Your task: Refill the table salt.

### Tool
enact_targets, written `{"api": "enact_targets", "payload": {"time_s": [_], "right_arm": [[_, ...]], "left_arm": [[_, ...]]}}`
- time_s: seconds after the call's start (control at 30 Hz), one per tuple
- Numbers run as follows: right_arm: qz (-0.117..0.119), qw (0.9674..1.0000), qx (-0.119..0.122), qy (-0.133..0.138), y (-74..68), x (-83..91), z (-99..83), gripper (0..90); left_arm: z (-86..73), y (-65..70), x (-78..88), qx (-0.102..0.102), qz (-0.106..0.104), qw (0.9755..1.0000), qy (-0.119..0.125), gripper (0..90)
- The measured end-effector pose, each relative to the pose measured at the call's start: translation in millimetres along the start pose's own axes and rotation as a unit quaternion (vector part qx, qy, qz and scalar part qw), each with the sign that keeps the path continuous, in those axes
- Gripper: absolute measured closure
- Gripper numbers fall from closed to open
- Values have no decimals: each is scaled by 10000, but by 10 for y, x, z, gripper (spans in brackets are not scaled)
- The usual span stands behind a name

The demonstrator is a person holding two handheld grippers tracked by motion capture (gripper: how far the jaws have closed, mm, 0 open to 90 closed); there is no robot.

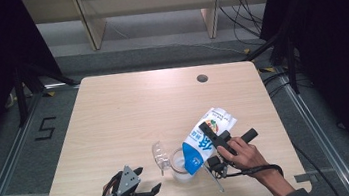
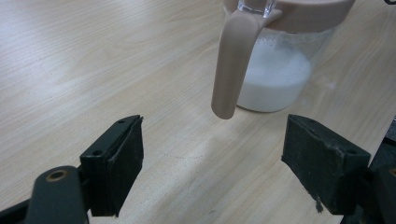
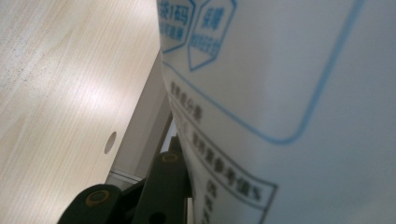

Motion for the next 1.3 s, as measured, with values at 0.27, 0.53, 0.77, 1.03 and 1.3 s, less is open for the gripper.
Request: {"api": "enact_targets", "payload": {"time_s": [0.27, 0.53, 0.77, 1.03, 1.3], "right_arm": [[-53, 9999, 102, 27, 21, 1, 4, 759], [-2, 10000, 33, -1, 6, 4, -1, 761], [-102, 9999, 65, 78, 21, -2, 5, 764], [-70, 9999, 92, 99, 22, -7, 15, 766], [6, 9999, 112, 46, 20, 5, 8, 768]], "left_arm": [[-1, -3, 13, 37, 34, 10000, -16, 200], [1, 2, 14, 39, 33, 10000, -11, 200], [1, 0, 12, 44, 37, 10000, -10, 200], [1, -7, 14, 17, 7, 10000, -8, 200], [-2, 1, 8, 128, 16, 9999, 16, 200]]}}
Point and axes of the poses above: each handheld gripper's, and its own axes: x roughly backward along the jaws, z roughly out of its top, y roughly to its right, the point moved 4 cm from there along -x, roughly forward along the jaws
